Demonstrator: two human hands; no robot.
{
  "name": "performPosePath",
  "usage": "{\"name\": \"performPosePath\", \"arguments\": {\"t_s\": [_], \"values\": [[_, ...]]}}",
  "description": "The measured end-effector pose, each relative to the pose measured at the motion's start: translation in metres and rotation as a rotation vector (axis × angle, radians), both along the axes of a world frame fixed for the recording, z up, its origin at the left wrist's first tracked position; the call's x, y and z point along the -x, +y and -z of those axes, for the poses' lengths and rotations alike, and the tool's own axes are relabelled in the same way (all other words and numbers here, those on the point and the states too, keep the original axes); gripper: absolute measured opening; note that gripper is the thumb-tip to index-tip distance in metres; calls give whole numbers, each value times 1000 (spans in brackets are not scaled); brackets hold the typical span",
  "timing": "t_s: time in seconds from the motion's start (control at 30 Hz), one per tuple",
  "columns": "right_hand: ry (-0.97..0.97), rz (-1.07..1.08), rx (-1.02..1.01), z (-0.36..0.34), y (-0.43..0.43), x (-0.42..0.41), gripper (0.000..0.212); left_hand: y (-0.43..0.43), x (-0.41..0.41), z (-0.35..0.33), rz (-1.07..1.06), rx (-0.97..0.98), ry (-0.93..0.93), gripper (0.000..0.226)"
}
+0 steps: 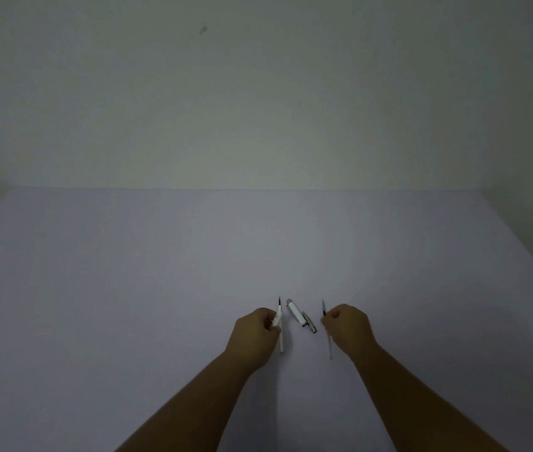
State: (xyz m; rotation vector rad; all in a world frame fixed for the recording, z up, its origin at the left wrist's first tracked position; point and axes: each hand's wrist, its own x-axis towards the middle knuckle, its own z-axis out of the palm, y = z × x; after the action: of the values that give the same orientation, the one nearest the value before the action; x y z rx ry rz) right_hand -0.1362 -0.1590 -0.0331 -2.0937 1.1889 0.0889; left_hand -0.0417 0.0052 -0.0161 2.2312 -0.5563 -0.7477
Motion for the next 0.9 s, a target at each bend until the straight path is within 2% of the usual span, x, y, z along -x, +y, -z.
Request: {"name": "performPosePath", "arguments": {"t_s": [0.47, 0.63, 0.77, 0.9], "values": [[-43, 97, 31, 10, 7, -2, 26, 13, -8, 5, -117, 30, 19, 18], [-140, 56, 97, 0, 22, -15, 20, 17, -10, 4, -142, 41, 14, 14], [24, -208, 127, 0, 48, -39, 29, 20, -12, 2, -157, 26, -1, 14], [115, -198, 146, 14, 68, -51, 32, 25, -12, 2, -173, 17, 23, 13]]}}
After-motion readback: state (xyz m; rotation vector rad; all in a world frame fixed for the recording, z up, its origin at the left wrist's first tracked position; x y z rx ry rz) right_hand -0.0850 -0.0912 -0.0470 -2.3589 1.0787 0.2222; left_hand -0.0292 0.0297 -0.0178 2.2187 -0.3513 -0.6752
